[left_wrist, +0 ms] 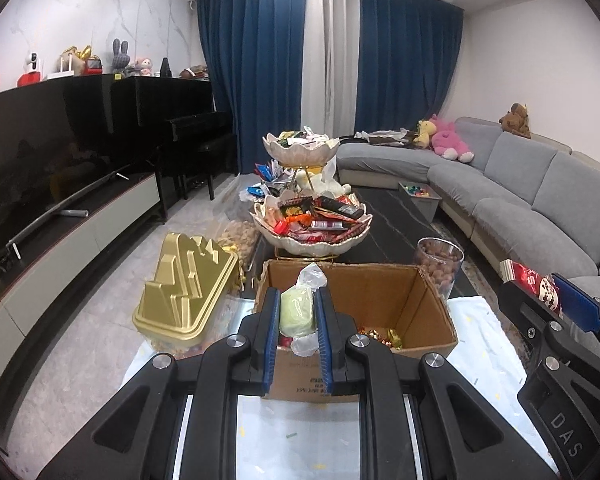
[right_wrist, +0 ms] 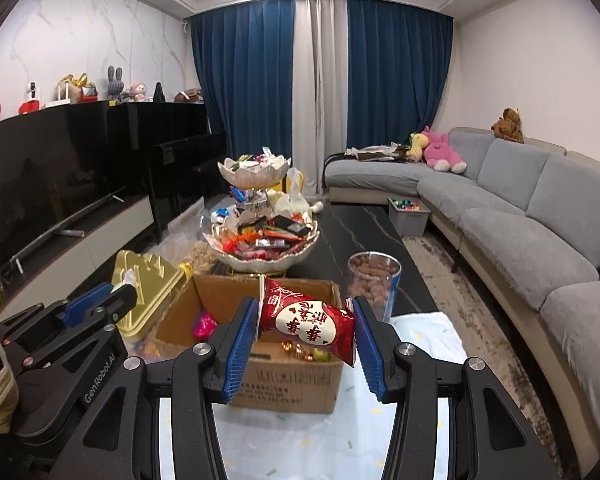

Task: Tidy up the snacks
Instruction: 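Lift and carry the pale green and red-white candies toward the cardboard box, then lower both tools into the box and open them to drop the candies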

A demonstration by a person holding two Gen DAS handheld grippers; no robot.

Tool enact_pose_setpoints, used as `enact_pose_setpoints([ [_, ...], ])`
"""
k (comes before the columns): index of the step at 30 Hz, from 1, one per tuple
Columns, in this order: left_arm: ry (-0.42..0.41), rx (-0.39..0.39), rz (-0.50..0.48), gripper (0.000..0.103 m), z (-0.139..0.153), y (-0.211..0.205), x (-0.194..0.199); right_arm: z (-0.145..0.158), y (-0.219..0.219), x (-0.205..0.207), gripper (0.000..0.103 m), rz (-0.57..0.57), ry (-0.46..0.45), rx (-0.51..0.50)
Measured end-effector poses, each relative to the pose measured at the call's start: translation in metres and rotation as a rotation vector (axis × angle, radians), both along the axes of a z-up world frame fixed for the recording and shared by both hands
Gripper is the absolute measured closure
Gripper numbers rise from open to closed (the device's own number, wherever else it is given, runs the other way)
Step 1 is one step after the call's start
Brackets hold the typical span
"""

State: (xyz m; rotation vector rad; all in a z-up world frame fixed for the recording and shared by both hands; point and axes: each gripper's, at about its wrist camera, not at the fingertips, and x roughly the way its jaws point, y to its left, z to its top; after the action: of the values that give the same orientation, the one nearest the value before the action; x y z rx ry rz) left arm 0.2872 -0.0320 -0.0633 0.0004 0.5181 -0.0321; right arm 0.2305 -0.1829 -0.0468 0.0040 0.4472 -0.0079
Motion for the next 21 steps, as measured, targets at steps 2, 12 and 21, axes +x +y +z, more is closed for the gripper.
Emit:
enact_pose_setpoints([
  [2,0.0,0.005,-0.003,0.084,0.002,0.0,0.005,0.002,0.001,0.004,0.054,0.005,-0.006,-0.009],
  [12,0.005,0.043,-0.022,0.084,-0.001,0.003,0.029,-0.001,0.008,0.031,0.054,0.022,0.009,-0.017],
  [21,0.029,0.04,-0.055,0.084,-0.01,0.003,0.055,-0.011,0.011,0.057,0.054,0.03,0.046,-0.022],
])
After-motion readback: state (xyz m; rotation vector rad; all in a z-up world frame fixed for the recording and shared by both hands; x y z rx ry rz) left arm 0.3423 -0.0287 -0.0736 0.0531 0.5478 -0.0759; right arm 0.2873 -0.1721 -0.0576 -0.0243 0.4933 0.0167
